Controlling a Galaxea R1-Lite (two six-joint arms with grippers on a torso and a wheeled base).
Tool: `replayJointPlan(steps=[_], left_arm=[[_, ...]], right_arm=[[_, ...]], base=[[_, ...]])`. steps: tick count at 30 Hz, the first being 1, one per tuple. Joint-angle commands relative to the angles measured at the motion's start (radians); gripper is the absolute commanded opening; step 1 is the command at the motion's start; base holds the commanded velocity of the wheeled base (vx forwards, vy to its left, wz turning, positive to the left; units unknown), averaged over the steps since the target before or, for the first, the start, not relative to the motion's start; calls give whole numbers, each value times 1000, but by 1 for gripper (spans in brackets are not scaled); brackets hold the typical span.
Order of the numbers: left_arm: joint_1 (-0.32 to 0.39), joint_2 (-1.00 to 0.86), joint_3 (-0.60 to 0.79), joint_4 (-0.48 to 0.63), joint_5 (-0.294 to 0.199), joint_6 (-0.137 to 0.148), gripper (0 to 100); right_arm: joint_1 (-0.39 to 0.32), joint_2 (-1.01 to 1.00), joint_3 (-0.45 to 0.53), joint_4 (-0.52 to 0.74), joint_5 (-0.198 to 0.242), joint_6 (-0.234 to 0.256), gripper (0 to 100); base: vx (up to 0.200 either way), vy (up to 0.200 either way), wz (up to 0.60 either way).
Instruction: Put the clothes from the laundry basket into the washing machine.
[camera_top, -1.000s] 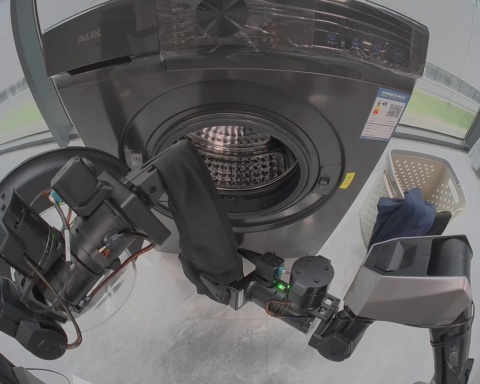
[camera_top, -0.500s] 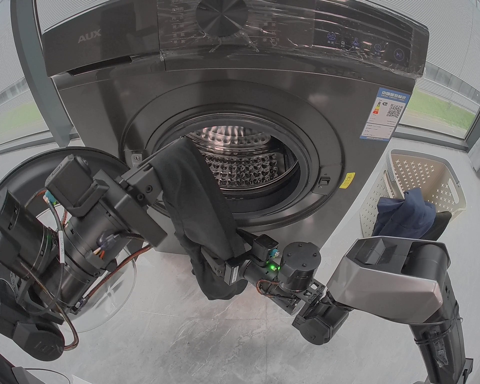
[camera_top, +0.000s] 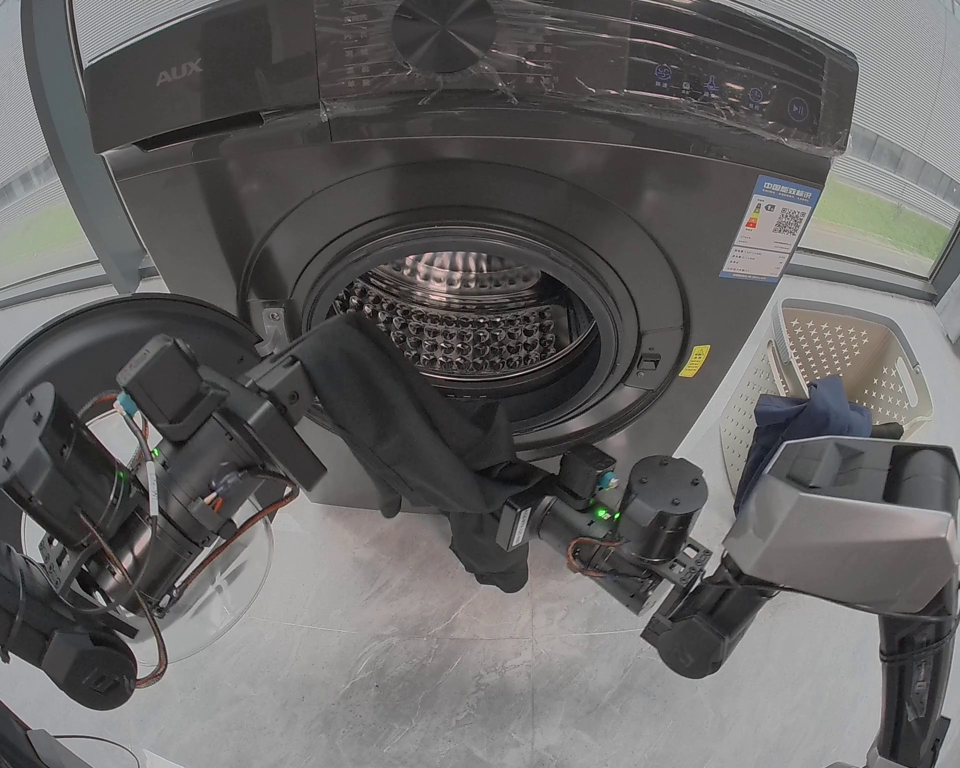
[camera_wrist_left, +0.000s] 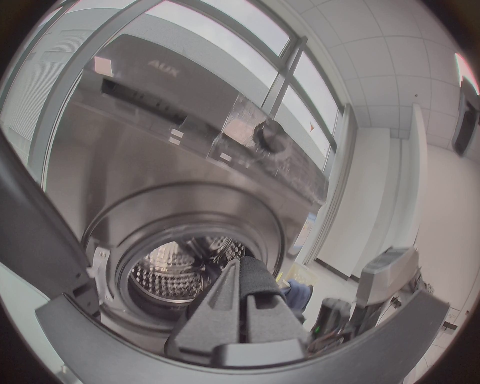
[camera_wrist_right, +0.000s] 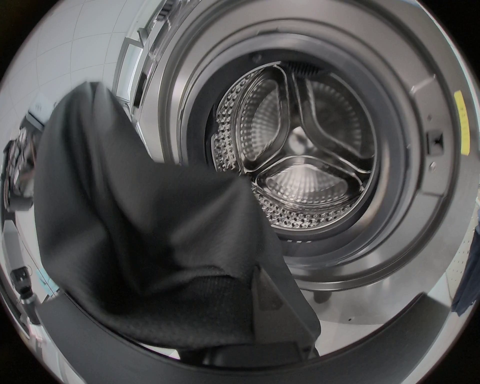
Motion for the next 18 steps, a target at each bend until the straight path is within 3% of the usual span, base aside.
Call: replayJointPlan(steps=[1,7,14,18], left_arm=[[32,75,68,-4,-2,4,0],[32,138,147,-4,-18,35,0],[30,211,205,-5,-31,41,0],[24,260,222,-7,-31,66,0]], right_arm=[[-15,-153,85,-1,-4,7,0],[1,-227,97,0,-41,16,0],[10,-257,114,0,-44,18,0],[24,-270,128,2,-44,18,0]], base=[[0,0,0],[0,0,0],[0,0,0],[0,0,0]])
